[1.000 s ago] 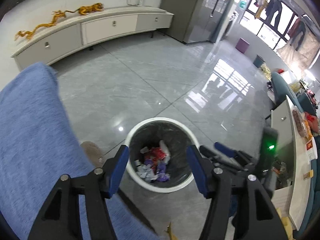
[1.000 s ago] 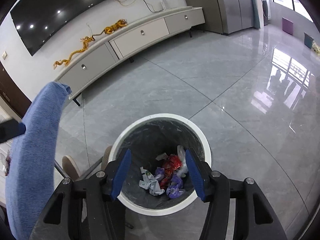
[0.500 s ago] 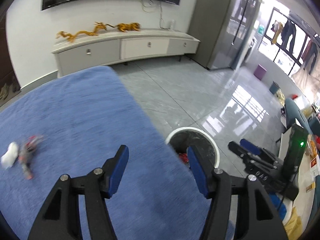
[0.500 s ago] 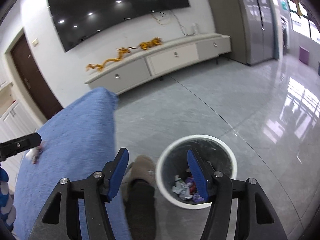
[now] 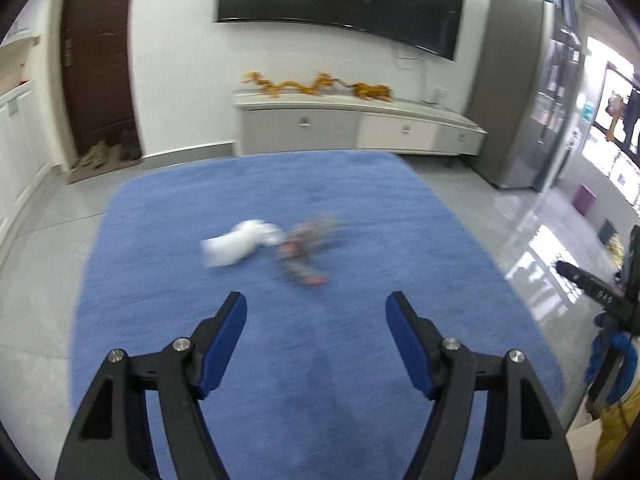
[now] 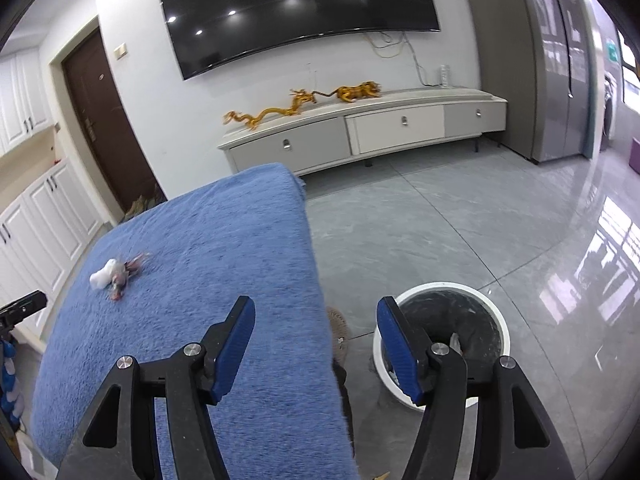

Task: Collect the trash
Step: 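Move both tools back over the white tissue and clear wrapper, then grasp the white tissue with the left tool while the right tool grasps the clear wrapper, then carry the white tissue over the bin and open the left tool, then swing the right tool with the clear wrapper over the bin and release it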

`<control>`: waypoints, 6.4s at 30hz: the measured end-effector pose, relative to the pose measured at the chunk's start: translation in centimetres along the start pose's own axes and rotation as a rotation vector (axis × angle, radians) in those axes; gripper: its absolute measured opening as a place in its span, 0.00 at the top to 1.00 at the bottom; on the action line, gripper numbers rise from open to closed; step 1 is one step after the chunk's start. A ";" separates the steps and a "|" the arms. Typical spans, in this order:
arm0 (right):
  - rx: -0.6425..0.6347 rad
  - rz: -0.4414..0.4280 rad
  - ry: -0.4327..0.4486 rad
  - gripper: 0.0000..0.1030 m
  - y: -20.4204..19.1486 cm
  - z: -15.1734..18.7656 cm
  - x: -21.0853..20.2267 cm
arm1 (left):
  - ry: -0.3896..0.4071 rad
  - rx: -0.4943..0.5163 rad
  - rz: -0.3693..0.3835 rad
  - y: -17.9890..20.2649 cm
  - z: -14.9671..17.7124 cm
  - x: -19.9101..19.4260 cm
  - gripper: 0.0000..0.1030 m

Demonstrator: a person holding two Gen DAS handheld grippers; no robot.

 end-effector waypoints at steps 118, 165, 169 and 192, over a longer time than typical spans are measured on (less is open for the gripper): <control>0.206 -0.004 0.083 0.94 13.9 0.1 2.3 | -0.201 0.303 0.374 35.2 -5.9 17.2 0.89; 0.788 0.062 -0.678 0.57 24.7 35.3 25.6 | -0.214 0.311 0.266 37.8 -1.5 24.8 0.42; 0.795 0.102 -0.692 0.60 24.6 36.6 26.5 | -0.216 0.329 0.237 38.3 -1.3 25.1 0.42; 0.809 0.101 -0.692 0.93 26.2 37.4 23.8 | -0.248 0.292 0.242 37.7 -1.6 25.9 0.48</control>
Point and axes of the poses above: each gripper's, at about its wrist camera, not at the fingertips, and x roughly the way its jaws point, y to its right, z to its underside, the point moved 3 cm from there along x, roughly the way its jaws point, and after that the axes turned 1 degree about -x, right-handed, at the moved point
